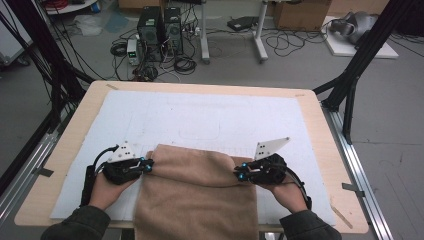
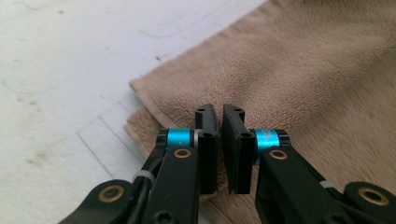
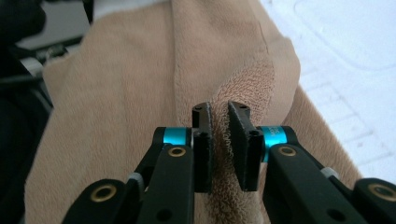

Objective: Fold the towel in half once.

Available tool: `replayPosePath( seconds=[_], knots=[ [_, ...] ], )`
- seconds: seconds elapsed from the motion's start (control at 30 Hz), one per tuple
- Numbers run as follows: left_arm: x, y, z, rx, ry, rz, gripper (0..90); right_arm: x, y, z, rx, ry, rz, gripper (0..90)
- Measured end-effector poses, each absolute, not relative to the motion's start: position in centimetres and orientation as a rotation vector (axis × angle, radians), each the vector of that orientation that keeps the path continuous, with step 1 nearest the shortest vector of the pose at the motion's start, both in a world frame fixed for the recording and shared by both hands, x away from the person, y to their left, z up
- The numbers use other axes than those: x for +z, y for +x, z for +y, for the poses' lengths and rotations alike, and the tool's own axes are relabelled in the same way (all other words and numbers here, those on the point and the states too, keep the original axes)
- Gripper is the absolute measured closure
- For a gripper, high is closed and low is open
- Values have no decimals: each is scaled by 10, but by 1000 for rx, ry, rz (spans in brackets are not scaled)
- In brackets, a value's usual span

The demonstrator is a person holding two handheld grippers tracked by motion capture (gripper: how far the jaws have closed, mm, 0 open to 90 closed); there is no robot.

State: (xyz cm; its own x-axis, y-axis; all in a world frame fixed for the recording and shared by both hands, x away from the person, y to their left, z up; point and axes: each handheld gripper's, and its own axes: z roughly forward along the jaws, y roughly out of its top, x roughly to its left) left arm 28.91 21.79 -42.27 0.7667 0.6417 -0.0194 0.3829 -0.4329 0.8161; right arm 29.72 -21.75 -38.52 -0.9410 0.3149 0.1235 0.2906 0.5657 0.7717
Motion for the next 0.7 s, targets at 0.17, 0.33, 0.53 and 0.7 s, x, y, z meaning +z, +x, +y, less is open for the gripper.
replayPosePath(
  seconds=[0.17, 0.33, 0.53, 0.7],
  knots=[
    [-417, 302, 211, 371, 2024, 816, 574, -398, 308, -219, 1310, 601, 2804, 671],
    [-416, 328, 193, 355, 2061, 844, 553, -408, 331, -219, 1311, 764, 2738, 582],
    [-434, 333, 191, 330, 2122, 860, 731, -429, 335, -200, 1193, 728, 2797, 688],
    [-422, 322, 198, 365, 2073, 833, 870, -418, 330, -207, 1257, 713, 2739, 762]
  ],
)
